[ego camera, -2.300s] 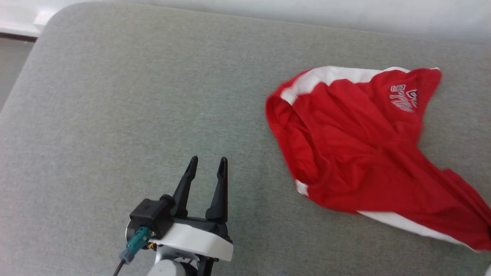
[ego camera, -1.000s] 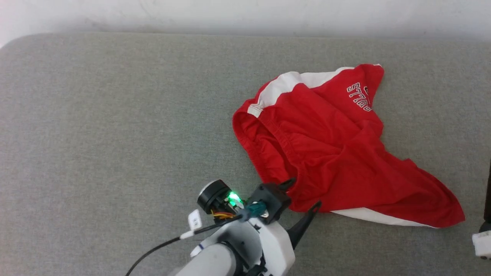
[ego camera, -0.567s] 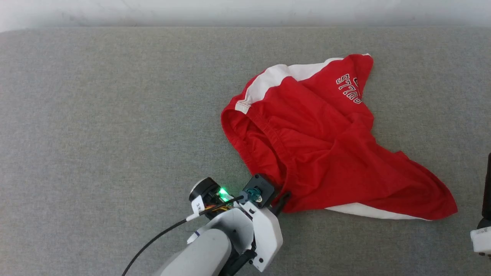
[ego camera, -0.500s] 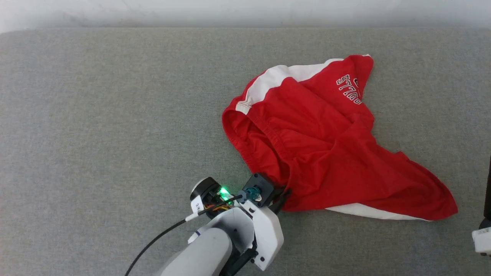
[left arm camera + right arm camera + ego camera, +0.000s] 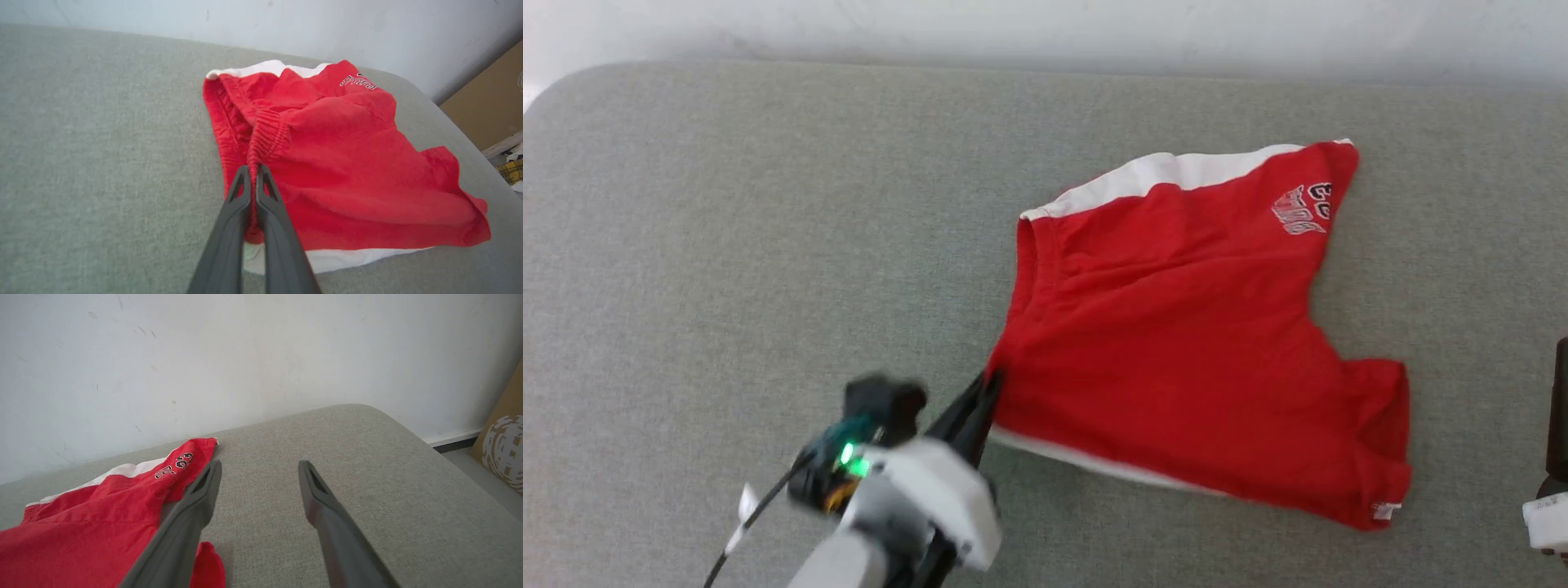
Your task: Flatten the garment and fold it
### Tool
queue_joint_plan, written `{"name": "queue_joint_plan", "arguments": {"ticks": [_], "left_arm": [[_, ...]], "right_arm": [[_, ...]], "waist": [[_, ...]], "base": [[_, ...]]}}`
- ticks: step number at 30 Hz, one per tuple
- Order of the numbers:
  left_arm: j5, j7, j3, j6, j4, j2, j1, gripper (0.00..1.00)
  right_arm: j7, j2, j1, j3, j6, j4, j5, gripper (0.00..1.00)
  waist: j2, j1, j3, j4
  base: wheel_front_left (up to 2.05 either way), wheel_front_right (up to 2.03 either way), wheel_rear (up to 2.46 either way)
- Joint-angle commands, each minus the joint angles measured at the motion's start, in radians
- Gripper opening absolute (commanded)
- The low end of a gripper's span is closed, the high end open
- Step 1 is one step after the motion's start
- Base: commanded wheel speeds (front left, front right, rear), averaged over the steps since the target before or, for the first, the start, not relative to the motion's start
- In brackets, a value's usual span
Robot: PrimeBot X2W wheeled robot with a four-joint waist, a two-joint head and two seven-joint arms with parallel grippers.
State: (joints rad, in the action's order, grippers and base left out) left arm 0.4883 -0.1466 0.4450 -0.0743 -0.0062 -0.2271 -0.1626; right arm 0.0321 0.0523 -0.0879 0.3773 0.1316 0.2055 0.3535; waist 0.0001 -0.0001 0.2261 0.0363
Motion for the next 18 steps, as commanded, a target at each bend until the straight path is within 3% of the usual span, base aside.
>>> {"name": "queue_joint_plan", "arguments": {"ticks": [1, 2, 6, 8, 9, 10, 18], "left_arm": [[0.016, 0.002, -0.009, -0.009, -0.014, -0.008, 0.045, 0.0], [0.03, 0.0, -0.017, -0.014, -0.024, -0.014, 0.076, 0.02], [0.079, -0.007, -0.028, -0.021, -0.031, -0.022, 0.173, 0.33], [0.089, -0.003, -0.029, -0.023, -0.026, -0.019, 0.195, 0.42], [0.094, 0.003, -0.031, -0.024, -0.025, -0.014, 0.2, 0.59], [0.098, 0.014, -0.035, -0.026, -0.027, -0.008, 0.2, 1.0], [0.09, 0.028, -0.048, -0.038, -0.085, -0.004, 0.154, 1.0]], "right_arm": [[0.003, -0.002, -0.004, -0.004, -0.001, -0.002, 0.008, 1.0], [0.003, -0.002, -0.004, -0.005, -0.001, -0.004, 0.009, 1.0], [0.005, -0.002, -0.004, -0.004, -0.001, -0.011, 0.009, 1.0], [0.008, -0.002, -0.004, -0.004, -0.001, -0.015, 0.008, 1.0], [0.01, -0.002, -0.004, -0.005, -0.001, -0.016, 0.008, 1.0], [0.011, -0.002, -0.004, -0.004, -0.001, -0.017, 0.007, 1.0], [0.016, -0.002, 0.002, -0.015, -0.001, -0.023, 0.005, 1.0]], "waist": [[-0.0001, 0.0001, 0.006, 0.006], [-0.0001, 0.0001, 0.007, 0.008], [-0.0001, 0.0001, 0.009, 0.018], [-0.0001, 0.0001, 0.008, 0.024], [-0.0001, 0.0001, 0.008, 0.026], [-0.0001, 0.0001, 0.007, 0.029], [-0.0001, 0.0001, 0.006, 0.034]], "base": [[0.0, 0.0, 0.0], [0.0, 0.0, 0.0], [0.0, 0.0, 0.0], [0.0, 0.0, 0.0], [0.0, 0.0, 0.0], [0.0, 0.0, 0.0], [0.0, 0.0, 0.0]]}}
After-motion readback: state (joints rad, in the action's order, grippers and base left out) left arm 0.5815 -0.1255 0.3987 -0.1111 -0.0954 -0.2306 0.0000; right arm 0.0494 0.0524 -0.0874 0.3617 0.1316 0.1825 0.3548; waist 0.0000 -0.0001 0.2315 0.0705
